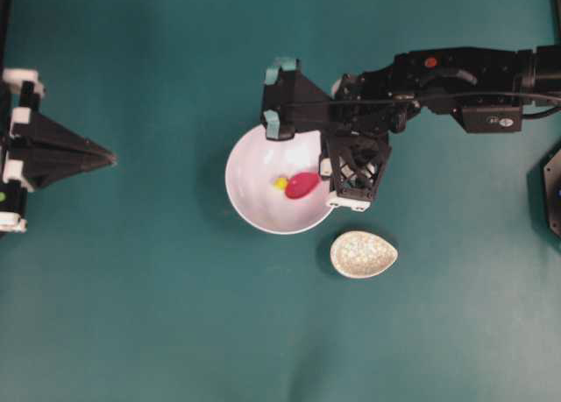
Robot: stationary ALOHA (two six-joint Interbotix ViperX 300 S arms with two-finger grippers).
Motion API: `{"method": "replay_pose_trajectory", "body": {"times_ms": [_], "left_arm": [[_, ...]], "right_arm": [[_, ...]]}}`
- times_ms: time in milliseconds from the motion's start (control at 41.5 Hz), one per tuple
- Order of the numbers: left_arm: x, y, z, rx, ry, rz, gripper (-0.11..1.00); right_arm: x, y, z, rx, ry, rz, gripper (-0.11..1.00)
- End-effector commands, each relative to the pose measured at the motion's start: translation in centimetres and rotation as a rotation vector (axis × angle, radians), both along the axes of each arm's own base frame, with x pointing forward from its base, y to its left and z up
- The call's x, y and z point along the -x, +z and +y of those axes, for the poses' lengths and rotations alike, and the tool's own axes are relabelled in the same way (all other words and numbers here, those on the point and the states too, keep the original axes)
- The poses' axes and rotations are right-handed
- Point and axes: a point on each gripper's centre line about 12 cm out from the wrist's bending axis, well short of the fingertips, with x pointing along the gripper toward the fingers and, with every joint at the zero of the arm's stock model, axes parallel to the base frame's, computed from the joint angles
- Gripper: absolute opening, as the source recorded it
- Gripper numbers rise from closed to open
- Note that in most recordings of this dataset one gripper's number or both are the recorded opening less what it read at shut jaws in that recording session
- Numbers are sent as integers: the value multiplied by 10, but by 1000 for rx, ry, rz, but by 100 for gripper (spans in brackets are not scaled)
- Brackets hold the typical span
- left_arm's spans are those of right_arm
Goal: Scoop the yellow hexagonal prism block from the bowl with a spoon using the right arm.
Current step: 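Lower the red spoon bowl into the white bowl and scoop the yellow block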
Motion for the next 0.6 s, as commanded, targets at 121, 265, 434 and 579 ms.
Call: {"method": "replay_pose_trajectory", "body": {"times_ms": [121,265,434,579], "left_arm": [[-3,11,-1,-4,-4,-29,0],[-3,11,0,-2,-2,-29,0],[-2,11,0,-4,-2,-29,0],[-2,11,0,-2,-2,-28,0]], "right_arm": [[-8,4,0,16,-1,-54,24],[-12,-1,-1,23,-11,-77,24],[-16,0,-3,33,-22,-112,24],[-16,-3,-4,41,-37,-138,24]]}}
